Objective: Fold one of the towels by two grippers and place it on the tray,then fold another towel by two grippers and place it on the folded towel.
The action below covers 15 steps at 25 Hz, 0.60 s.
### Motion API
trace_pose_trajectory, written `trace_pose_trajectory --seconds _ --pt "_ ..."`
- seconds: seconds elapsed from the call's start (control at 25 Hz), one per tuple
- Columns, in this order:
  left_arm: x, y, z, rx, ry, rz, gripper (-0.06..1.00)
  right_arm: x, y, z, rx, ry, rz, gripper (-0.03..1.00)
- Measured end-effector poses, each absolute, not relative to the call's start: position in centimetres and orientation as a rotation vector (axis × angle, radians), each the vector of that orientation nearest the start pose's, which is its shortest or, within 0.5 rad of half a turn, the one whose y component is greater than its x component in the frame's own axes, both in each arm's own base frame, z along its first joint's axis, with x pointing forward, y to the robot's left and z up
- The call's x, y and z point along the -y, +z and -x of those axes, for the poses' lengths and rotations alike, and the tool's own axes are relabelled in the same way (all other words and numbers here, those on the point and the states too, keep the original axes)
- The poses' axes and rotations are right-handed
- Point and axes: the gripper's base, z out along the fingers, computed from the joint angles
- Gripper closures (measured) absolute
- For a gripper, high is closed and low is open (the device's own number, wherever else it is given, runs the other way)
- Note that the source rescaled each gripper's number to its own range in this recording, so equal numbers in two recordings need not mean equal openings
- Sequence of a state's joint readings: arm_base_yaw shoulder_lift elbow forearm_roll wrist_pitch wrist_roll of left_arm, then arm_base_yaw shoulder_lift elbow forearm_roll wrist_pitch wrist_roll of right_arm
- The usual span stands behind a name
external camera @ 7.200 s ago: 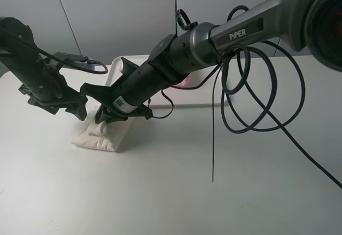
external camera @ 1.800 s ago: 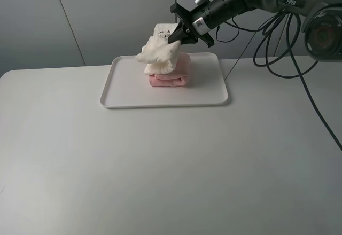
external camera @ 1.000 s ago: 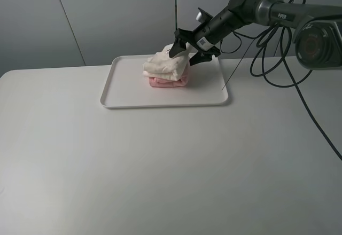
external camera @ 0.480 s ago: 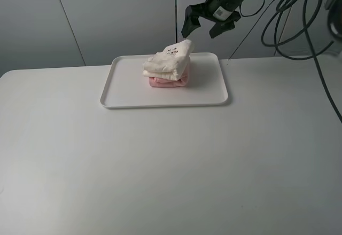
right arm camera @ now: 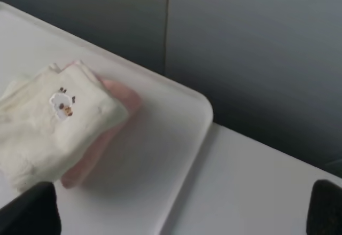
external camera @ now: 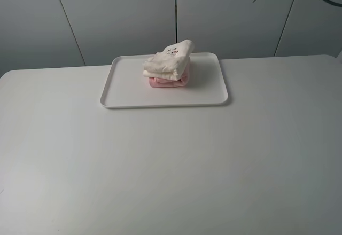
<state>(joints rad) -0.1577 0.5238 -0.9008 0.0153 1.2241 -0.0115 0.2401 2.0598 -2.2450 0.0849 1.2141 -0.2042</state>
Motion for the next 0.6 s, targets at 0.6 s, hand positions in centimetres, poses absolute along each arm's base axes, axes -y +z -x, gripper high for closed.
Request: trace_pose_trajectory --seconds 0.6 --pt "0.1 37.2 0.5 -2.091 -0.144 -0.139 -0.05 -6.1 34.9 -22.8 -2.436 0.122 0.472 -0.03"
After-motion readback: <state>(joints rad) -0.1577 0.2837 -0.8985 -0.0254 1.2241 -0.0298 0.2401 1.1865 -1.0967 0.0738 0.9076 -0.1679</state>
